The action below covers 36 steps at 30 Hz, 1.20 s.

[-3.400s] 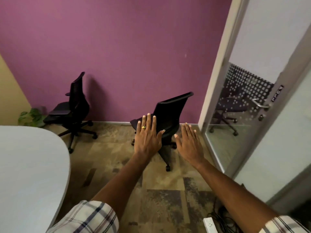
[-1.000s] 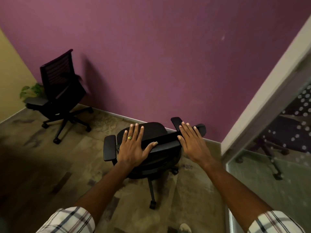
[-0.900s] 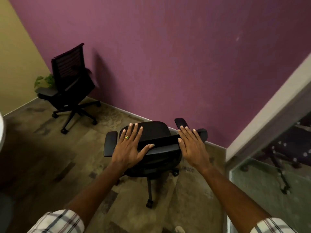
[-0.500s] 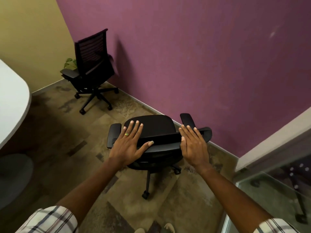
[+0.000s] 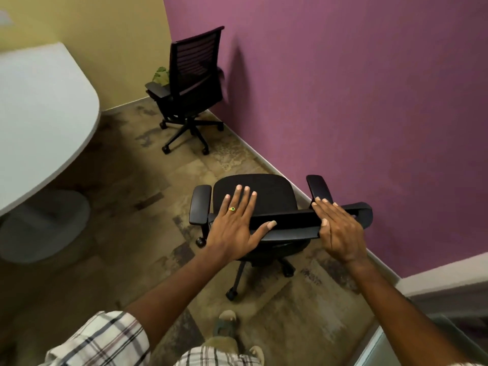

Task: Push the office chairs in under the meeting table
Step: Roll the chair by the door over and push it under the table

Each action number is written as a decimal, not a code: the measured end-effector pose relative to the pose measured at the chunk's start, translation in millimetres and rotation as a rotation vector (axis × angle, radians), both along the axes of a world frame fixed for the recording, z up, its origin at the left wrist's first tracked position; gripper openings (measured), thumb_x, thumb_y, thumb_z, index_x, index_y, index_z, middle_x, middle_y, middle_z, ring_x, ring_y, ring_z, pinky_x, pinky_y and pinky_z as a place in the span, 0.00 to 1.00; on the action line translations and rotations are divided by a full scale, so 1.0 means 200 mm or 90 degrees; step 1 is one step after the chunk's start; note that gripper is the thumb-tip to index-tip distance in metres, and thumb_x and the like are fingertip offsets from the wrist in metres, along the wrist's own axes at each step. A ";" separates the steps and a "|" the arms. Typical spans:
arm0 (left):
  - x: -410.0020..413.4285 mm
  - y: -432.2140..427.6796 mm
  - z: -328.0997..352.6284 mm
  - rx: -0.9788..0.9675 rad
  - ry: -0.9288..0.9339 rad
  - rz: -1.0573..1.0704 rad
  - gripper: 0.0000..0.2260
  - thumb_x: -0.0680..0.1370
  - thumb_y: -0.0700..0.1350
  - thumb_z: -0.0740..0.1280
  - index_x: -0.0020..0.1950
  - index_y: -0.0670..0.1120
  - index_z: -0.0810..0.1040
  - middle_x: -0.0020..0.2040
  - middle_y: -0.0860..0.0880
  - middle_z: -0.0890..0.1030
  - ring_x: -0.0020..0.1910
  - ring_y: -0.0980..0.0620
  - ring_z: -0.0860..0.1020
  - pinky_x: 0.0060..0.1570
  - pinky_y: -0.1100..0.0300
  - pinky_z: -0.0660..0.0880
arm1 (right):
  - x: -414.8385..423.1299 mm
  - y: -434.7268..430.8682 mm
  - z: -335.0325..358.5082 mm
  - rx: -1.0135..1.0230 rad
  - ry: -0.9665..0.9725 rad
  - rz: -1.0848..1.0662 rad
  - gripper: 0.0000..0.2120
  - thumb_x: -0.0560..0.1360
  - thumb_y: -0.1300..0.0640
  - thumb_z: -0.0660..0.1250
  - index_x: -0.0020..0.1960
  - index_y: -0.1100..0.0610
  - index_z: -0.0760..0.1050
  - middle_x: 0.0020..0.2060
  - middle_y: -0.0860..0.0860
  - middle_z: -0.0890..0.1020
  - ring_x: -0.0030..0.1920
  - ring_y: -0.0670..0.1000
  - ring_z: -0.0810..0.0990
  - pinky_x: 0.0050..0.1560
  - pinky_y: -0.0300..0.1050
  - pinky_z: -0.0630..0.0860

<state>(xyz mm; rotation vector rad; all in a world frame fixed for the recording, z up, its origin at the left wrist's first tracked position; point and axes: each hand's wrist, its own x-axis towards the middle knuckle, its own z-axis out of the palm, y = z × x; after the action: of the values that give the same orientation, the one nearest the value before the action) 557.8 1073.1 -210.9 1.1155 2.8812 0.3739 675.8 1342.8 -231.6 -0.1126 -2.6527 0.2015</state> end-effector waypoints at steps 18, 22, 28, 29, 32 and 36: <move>0.04 0.06 -0.03 0.001 -0.018 0.076 0.41 0.81 0.73 0.37 0.85 0.47 0.45 0.85 0.50 0.44 0.83 0.54 0.33 0.83 0.48 0.39 | -0.14 0.15 -0.03 -0.012 -0.031 0.081 0.24 0.80 0.56 0.52 0.71 0.59 0.76 0.70 0.55 0.78 0.71 0.51 0.76 0.76 0.45 0.65; 0.00 0.10 -0.03 -0.006 -0.018 0.083 0.40 0.81 0.73 0.37 0.85 0.48 0.43 0.85 0.49 0.41 0.82 0.54 0.31 0.83 0.50 0.38 | -0.20 0.19 -0.03 -0.011 -0.032 0.098 0.24 0.80 0.56 0.52 0.71 0.59 0.75 0.71 0.54 0.77 0.71 0.51 0.75 0.77 0.44 0.65; -0.04 0.16 -0.05 0.012 -0.011 0.137 0.40 0.82 0.72 0.38 0.85 0.47 0.45 0.85 0.48 0.42 0.83 0.53 0.35 0.83 0.48 0.41 | -0.38 0.28 -0.03 0.010 -0.040 0.154 0.25 0.80 0.56 0.52 0.73 0.60 0.74 0.72 0.54 0.76 0.74 0.50 0.73 0.75 0.50 0.70; -0.07 0.18 -0.06 0.016 -0.011 0.143 0.40 0.82 0.72 0.39 0.85 0.47 0.45 0.85 0.48 0.42 0.83 0.53 0.35 0.83 0.48 0.41 | -0.41 0.30 -0.03 0.005 -0.042 0.155 0.24 0.80 0.57 0.52 0.72 0.60 0.74 0.72 0.54 0.76 0.74 0.50 0.73 0.75 0.50 0.70; -0.08 0.20 -0.07 0.008 -0.017 0.149 0.40 0.81 0.72 0.38 0.85 0.47 0.44 0.85 0.49 0.42 0.83 0.54 0.35 0.83 0.49 0.40 | -0.46 0.33 -0.03 0.008 -0.039 0.186 0.24 0.80 0.56 0.52 0.72 0.59 0.75 0.71 0.54 0.77 0.73 0.50 0.74 0.74 0.50 0.72; -0.12 0.34 -0.09 0.029 -0.044 0.191 0.40 0.81 0.73 0.37 0.85 0.48 0.44 0.85 0.50 0.42 0.83 0.55 0.35 0.84 0.47 0.41 | -0.61 0.50 -0.04 0.008 -0.016 0.225 0.24 0.80 0.56 0.52 0.72 0.59 0.75 0.71 0.54 0.77 0.73 0.50 0.73 0.73 0.50 0.72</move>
<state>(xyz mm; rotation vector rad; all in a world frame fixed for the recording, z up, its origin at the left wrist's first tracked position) 534.1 1140.9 -228.0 0.6578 2.9927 0.4770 554.6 1441.9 -238.7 0.3620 -2.6804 0.2994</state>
